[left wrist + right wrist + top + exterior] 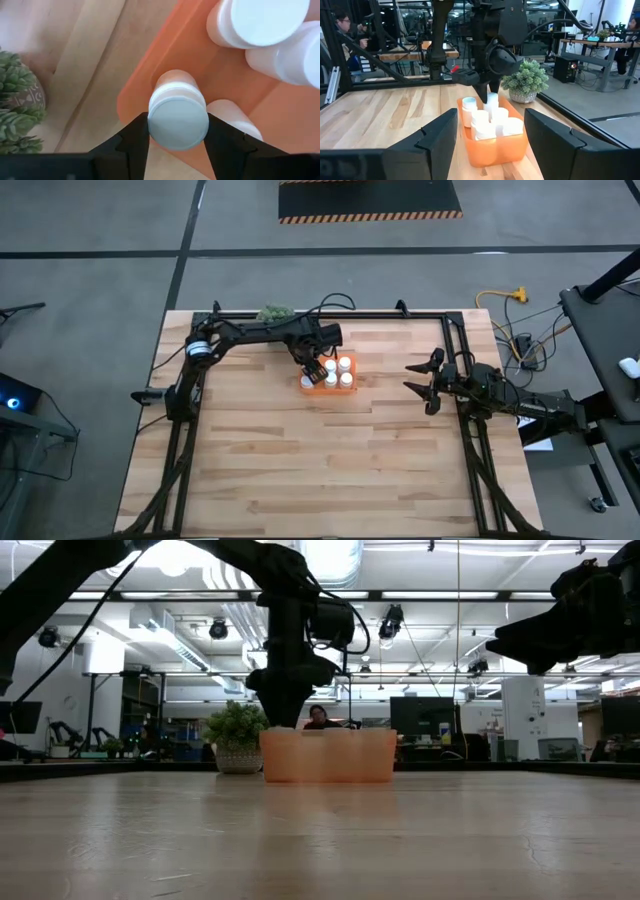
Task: Pick and place pill bottles into a basket
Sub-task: Put the white pill bottle into the orange bin, then return to Home Position
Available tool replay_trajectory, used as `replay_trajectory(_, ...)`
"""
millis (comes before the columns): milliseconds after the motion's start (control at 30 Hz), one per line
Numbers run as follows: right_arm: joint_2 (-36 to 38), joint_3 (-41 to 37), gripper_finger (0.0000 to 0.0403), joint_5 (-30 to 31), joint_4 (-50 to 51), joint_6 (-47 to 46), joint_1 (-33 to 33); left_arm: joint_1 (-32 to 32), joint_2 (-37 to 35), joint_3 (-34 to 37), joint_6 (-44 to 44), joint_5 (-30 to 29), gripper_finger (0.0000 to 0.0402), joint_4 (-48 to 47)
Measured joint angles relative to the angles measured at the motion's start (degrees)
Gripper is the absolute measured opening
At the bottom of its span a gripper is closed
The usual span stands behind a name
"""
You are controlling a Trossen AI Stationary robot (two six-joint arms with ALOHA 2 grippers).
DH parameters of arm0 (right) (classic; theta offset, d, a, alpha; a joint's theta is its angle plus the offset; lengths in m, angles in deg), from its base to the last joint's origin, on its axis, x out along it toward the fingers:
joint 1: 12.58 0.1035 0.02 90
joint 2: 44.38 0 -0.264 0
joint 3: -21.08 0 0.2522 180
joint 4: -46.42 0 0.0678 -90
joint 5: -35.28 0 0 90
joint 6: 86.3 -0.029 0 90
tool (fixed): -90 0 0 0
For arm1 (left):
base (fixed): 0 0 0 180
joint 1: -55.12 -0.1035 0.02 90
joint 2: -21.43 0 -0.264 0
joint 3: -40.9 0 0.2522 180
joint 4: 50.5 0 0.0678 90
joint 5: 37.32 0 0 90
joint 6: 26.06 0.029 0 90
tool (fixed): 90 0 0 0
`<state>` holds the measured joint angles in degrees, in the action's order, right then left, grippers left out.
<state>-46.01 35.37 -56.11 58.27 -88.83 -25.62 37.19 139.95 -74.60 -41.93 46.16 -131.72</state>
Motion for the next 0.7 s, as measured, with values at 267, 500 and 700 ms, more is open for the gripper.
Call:
replay_trajectory(267,0.0,0.0,0.0219,0.0,0.0,0.0,0.0,-0.02,0.0,-0.02,-0.17,-0.02,0.0216,0.07)
replay_trajectory(500,0.0,0.0,0.0219,0.0,0.0,0.0,0.0,0.09,-0.43,-0.46,-0.21,-0.01,0.0222,-0.31)
replay_trajectory(700,-0.02,0.0,0.0219,0.01,0.0,0.0,0.01,1.39,-3.03,-0.59,-0.19,-1.52,0.0224,-0.07)
